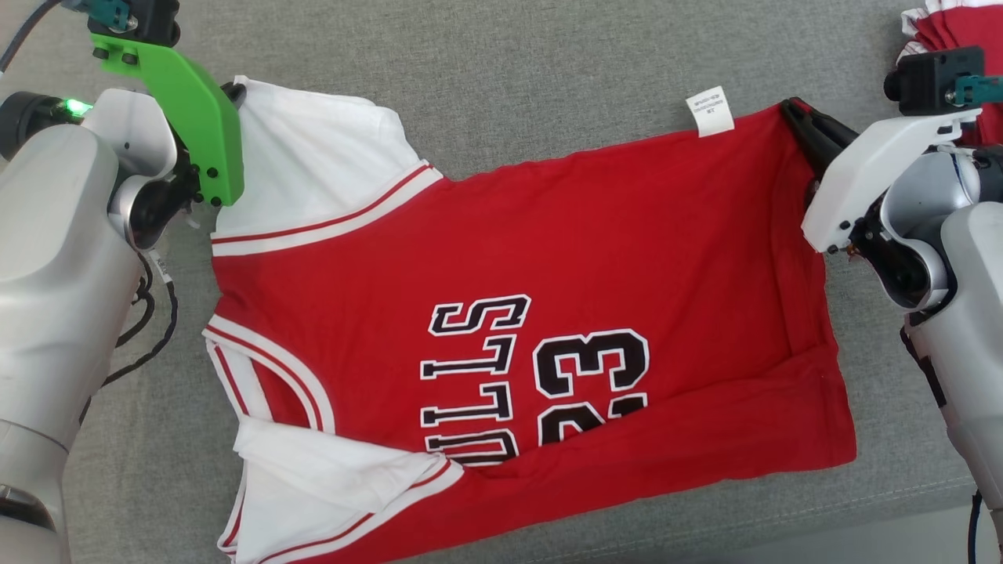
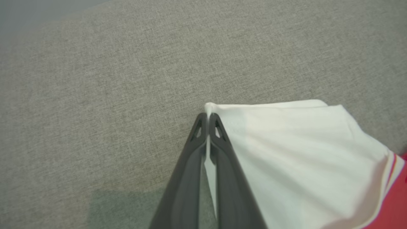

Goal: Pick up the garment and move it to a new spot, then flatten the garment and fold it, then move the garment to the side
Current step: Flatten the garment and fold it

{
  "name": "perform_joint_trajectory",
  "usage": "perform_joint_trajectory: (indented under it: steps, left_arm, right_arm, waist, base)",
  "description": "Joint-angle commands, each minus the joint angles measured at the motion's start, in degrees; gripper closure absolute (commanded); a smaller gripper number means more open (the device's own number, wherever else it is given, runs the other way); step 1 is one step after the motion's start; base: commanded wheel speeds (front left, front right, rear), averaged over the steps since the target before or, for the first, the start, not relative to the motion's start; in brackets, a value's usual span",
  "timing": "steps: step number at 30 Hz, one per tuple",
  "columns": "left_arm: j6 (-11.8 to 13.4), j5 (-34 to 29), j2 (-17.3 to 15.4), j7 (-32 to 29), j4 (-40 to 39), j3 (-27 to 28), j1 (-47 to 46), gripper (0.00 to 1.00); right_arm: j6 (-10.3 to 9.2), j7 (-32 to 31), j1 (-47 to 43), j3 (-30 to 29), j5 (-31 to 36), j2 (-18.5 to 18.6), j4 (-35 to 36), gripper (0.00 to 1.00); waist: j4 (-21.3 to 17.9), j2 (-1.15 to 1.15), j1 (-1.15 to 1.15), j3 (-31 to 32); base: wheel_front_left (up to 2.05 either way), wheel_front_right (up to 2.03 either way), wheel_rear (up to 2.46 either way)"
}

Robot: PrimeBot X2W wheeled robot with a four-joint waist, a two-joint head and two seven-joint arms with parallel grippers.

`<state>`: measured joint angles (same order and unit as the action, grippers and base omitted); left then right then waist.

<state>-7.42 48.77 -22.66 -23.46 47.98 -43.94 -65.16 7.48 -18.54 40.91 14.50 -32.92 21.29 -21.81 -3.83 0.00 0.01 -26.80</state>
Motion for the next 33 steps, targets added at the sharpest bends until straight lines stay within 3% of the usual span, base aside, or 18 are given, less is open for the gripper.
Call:
perform_joint_trajectory:
  steps: [1,10,16,23,33]
  left_arm:
    - [-0.1,0.0,-0.7,0.7,0.3,-0.3,-0.6,1.00]
    - [0.0,1.1,-1.5,4.7,3.1,-1.6,-0.8,1.00]
    - [0.0,3.9,-2.1,5.0,2.0,-3.1,1.6,1.00]
    - [0.0,10.8,-5.3,0.6,-4.5,-5.3,6.1,1.00]
    - [0.0,21.2,-12.3,-8.9,-18.0,-8.2,13.1,1.00]
  right_arm:
    - [0.02,0.6,-1.0,-0.7,0.6,0.1,-0.4,1.00]
    - [-0.01,1.3,-2.4,-4.1,3.1,0.1,-3.5,1.00]
    - [-0.01,1.7,-4.0,-3.4,2.6,-0.5,-4.3,1.00]
    - [-0.01,2.6,-7.2,-1.7,1.6,0.7,-5.9,1.00]
    - [-0.01,4.7,-10.3,3.6,-2.4,3.7,-7.7,1.00]
  waist:
    - [0.5,0.00,-0.01,0.9]
    - [1.2,0.00,-0.01,3.1]
    - [1.7,0.00,-0.01,6.2]
    - [2.5,0.00,-0.01,12.0]
    - [4.4,0.00,-0.01,18.1]
  base:
    - [0.00,0.00,0.00]
    - [0.00,0.00,0.00]
    - [0.00,0.00,0.00]
    - [0.00,0.00,0.00]
    - [0.00,0.00,0.00]
